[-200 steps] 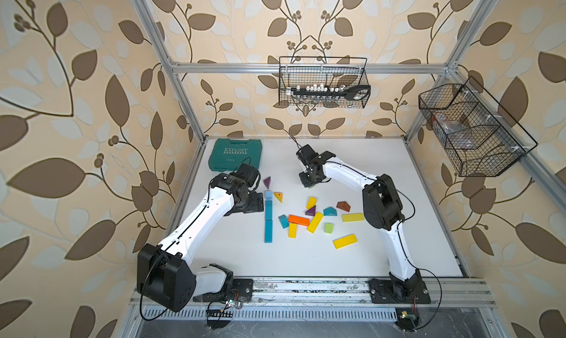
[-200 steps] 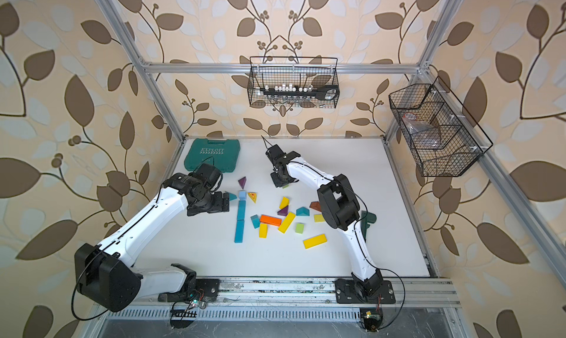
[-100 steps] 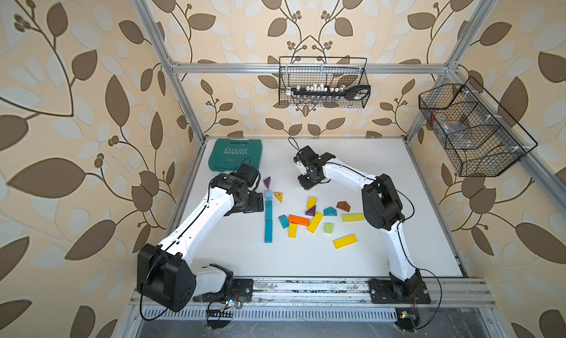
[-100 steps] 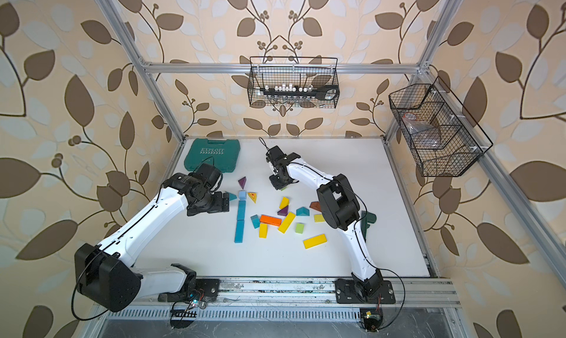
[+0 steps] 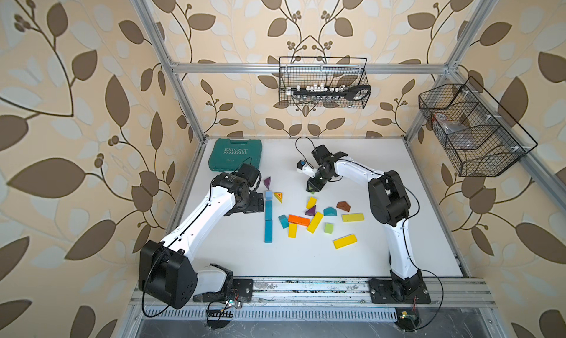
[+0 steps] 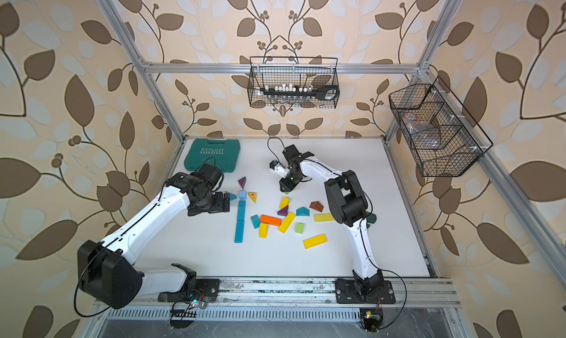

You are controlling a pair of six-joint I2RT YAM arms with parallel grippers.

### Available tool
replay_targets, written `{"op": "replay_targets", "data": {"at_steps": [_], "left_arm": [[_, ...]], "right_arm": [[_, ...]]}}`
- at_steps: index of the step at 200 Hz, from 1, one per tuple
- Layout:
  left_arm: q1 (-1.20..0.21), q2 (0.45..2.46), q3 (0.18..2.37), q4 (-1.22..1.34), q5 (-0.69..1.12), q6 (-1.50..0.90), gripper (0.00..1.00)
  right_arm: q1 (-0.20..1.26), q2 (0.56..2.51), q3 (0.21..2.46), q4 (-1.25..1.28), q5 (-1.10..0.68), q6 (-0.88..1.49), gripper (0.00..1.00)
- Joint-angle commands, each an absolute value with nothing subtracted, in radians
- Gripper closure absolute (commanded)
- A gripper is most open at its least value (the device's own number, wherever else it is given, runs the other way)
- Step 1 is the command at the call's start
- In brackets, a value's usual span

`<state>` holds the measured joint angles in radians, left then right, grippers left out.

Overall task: Assemble a small pinwheel with building blocks
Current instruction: Place the building block at the center of the board, then pick up the building block from the center of the board.

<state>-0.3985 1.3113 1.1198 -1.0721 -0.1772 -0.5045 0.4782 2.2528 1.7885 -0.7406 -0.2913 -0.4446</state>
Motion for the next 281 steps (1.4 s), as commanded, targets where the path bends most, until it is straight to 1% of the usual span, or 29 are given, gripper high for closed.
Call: {"op": "replay_targets", "data": {"at_steps": [1,20,40,51,65,68,74,78,91,105,118,132,142,158,175,196,215,221,240,251,266,281], "left_arm": [[-0.394,1.317,1.123,-1.086,-0.175,-0.502,0.01],[-0.394,1.321,1.123,-1.086,-0.175,-0.500,0.01],[-0.394,1.324,1.123,-1.088,-0.177,-0.500,0.01],[-0.394,1.327,1.124,-1.089,-0.179,-0.499,0.01],[-0.394,1.332,1.124,-1.089,-0.182,-0.500,0.01],[-0.394,1.333,1.124,-1.089,-0.182,-0.499,0.01],[-0.394,1.335,1.125,-1.089,-0.181,-0.500,0.01],[-0.394,1.337,1.126,-1.090,-0.180,-0.500,0.01],[-0.394,1.341,1.126,-1.091,-0.178,-0.498,0.01],[-0.394,1.343,1.127,-1.091,-0.177,-0.498,0.01],[-0.394,1.344,1.127,-1.091,-0.176,-0.497,0.01],[-0.394,1.344,1.127,-1.091,-0.176,-0.497,0.01],[-0.393,1.345,1.127,-1.091,-0.178,-0.498,0.01],[-0.394,1.345,1.127,-1.091,-0.175,-0.498,0.01],[-0.394,1.346,1.128,-1.091,-0.172,-0.497,0.01],[-0.394,1.346,1.127,-1.090,-0.170,-0.497,0.01],[-0.393,1.346,1.129,-1.093,-0.172,-0.495,0.01],[-0.394,1.343,1.128,-1.092,-0.171,-0.494,0.01],[-0.394,1.330,1.124,-1.089,-0.172,-0.494,0.01],[-0.394,1.322,1.123,-1.086,-0.171,-0.494,0.01],[-0.394,1.312,1.122,-1.082,-0.163,-0.495,0.01],[-0.394,1.301,1.119,-1.075,-0.158,-0.491,0.01]], "right_arm": [[0.491,2.244,1.796,-0.773,-0.374,-0.621,0.91],[0.491,2.263,1.827,-0.800,-0.389,-0.683,0.90],[0.494,2.302,1.888,-0.873,-0.401,-0.746,0.82],[0.495,2.319,1.902,-0.876,-0.368,-0.754,0.73],[0.496,2.335,1.926,-0.890,-0.356,-0.765,0.68],[0.496,2.337,1.931,-0.895,-0.356,-0.767,0.66],[0.496,2.340,1.945,-0.905,-0.354,-0.772,0.57],[0.498,2.342,1.952,-0.909,-0.348,-0.774,0.54],[0.505,2.343,1.977,-0.928,-0.325,-0.779,0.45],[0.510,2.334,1.995,-0.936,-0.289,-0.766,0.40],[0.512,2.312,1.999,-0.934,-0.256,-0.731,0.28],[0.513,2.277,1.974,-0.917,-0.216,-0.685,0.23],[0.513,2.244,1.922,-0.872,-0.181,-0.644,0.15],[0.512,2.205,1.842,-0.823,-0.175,-0.617,0.11],[0.508,2.189,1.800,-0.797,-0.173,-0.576,0.09],[0.513,2.183,1.828,-0.817,-0.213,-0.487,0.08],[0.520,2.131,1.807,-0.784,-0.237,-0.354,0.09],[0.519,2.106,1.783,-0.757,-0.236,-0.297,0.11],[0.519,2.018,1.667,-0.665,-0.201,-0.097,0.22],[0.519,1.972,1.596,-0.636,-0.168,0.036,0.30],[0.525,1.903,1.477,-0.582,-0.191,0.160,0.31],[0.549,1.849,1.363,-0.523,-0.189,0.231,0.31]]}}
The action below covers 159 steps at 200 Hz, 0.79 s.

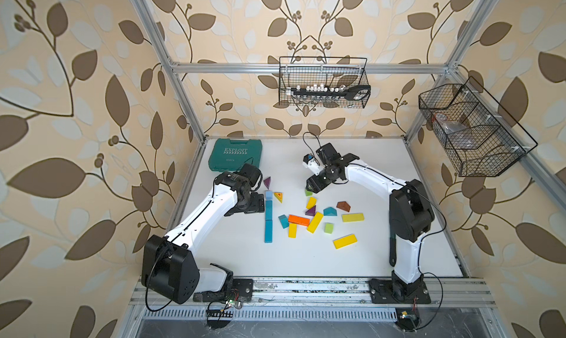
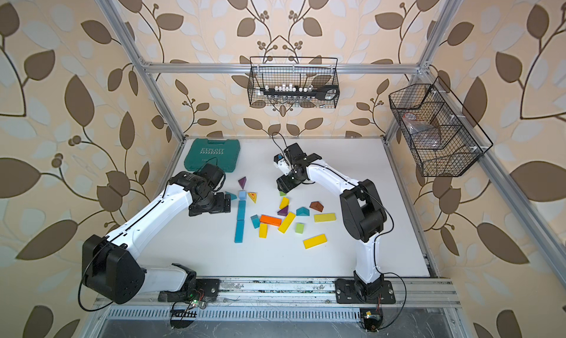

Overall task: Assemble a small pinwheel with building blocks
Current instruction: Pick up the building block from the center of the board.

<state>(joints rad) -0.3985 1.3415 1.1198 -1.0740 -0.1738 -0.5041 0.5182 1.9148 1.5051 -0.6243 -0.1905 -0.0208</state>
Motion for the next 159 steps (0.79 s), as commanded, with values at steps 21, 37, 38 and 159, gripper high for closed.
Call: {"op": "replay_targets", "data": {"at_steps": [21,37,38,159], "left_arm": [[-0.394,1.302,1.118,-1.073,-0.155,-0.491,0.01],[-0.394,1.308,1.120,-1.077,-0.156,-0.492,0.01],[-0.394,1.308,1.120,-1.077,-0.156,-0.492,0.01],[-0.394,1.323,1.124,-1.089,-0.170,-0.497,0.01]], "right_arm": [[0.588,1.848,1.305,-0.534,-0.160,0.287,0.37],[0.607,1.863,1.289,-0.529,-0.158,0.345,0.46],[0.609,1.863,1.289,-0.528,-0.156,0.348,0.47],[0.630,2.024,1.401,-0.541,-0.021,0.443,0.47]]}}
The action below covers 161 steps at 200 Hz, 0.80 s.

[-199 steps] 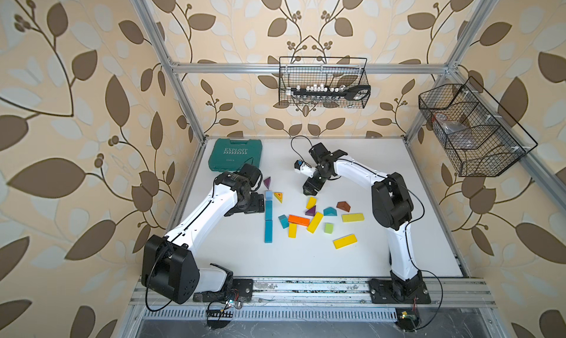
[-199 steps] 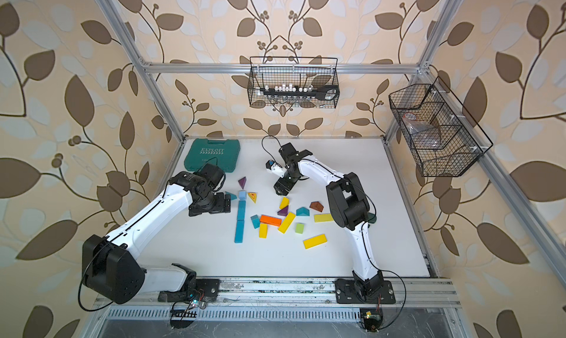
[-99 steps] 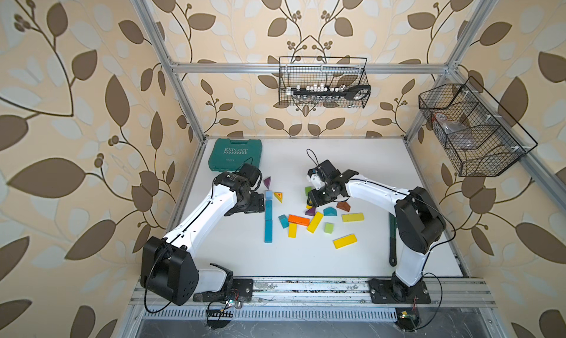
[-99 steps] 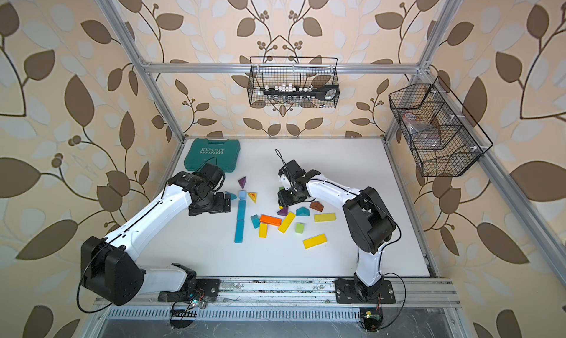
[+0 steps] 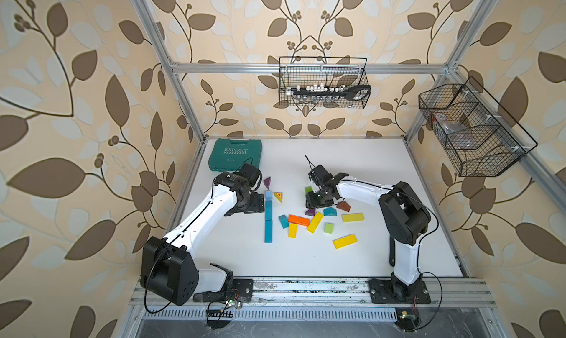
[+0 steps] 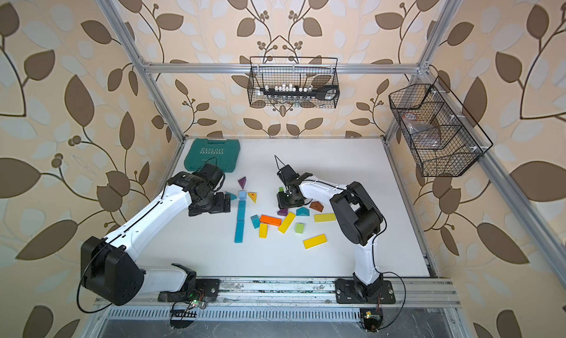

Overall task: Assemble a small pinwheel with building blocks
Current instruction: Pick up the building block from the center of the board.

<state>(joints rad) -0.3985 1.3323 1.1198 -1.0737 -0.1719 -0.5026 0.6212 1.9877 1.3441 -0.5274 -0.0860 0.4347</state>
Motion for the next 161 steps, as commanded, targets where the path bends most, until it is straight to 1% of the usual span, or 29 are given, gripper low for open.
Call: {"op": "replay_targets", "data": {"at_steps": [1,47,81,104,123,132,138,161], "left_arm": [[-0.394,1.324,1.124,-1.089,-0.170,-0.497,0.01],[-0.394,1.327,1.126,-1.089,-0.166,-0.497,0.01],[-0.394,1.325,1.124,-1.086,-0.160,-0.496,0.01],[-0.394,1.327,1.124,-1.086,-0.158,-0.495,0.01],[-0.394,1.328,1.124,-1.086,-0.156,-0.494,0.01],[-0.394,1.328,1.123,-1.086,-0.156,-0.495,0.01],[-0.394,1.328,1.123,-1.085,-0.155,-0.494,0.01],[-0.394,1.331,1.124,-1.085,-0.152,-0.492,0.01]], "right_arm": [[0.630,2.026,1.401,-0.542,-0.021,0.442,0.47],[0.664,2.063,1.439,-0.554,-0.001,0.441,0.51],[0.702,2.071,1.466,-0.555,-0.004,0.444,0.50],[0.732,2.069,1.480,-0.559,0.002,0.422,0.45],[0.742,2.058,1.488,-0.606,0.063,0.423,0.41],[0.742,2.053,1.488,-0.631,0.083,0.428,0.35],[0.741,2.052,1.495,-0.654,0.085,0.430,0.33],[0.748,2.042,1.498,-0.691,0.066,0.456,0.32]]}}
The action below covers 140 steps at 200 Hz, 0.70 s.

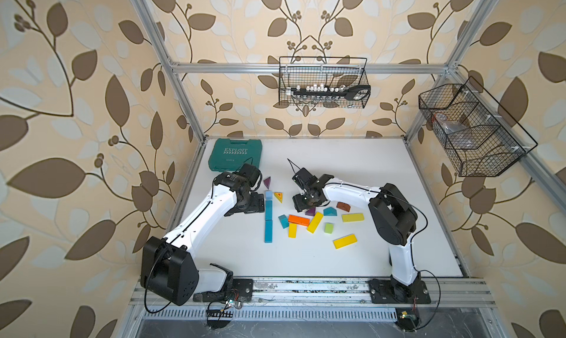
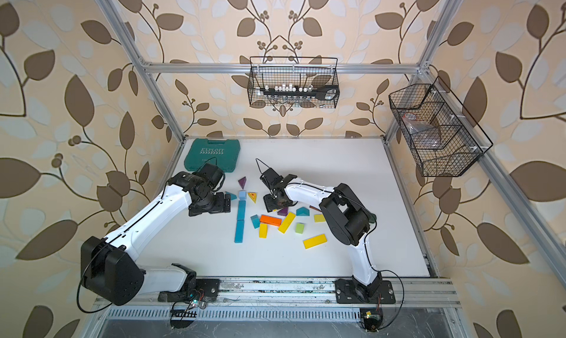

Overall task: Assemble a small pinwheel with building blocks
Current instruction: Pick up the building block from the center of the board.

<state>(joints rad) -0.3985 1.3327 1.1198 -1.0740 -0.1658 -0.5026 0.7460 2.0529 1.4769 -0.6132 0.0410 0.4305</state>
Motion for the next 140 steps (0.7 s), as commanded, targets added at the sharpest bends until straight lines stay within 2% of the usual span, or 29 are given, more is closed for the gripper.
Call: {"op": "replay_targets", "data": {"at_steps": [1,63,140], "left_arm": [[-0.394,1.330,1.124,-1.085,-0.152,-0.492,0.01],[-0.394,1.334,1.124,-1.083,-0.146,-0.492,0.01],[-0.394,1.339,1.124,-1.088,-0.153,-0.492,0.01]], "right_arm": [[0.749,2.041,1.496,-0.691,0.064,0.456,0.32],[0.786,1.988,1.408,-0.618,-0.027,0.505,0.35],[0.773,2.093,1.545,-0.646,-0.008,0.473,0.35]]}}
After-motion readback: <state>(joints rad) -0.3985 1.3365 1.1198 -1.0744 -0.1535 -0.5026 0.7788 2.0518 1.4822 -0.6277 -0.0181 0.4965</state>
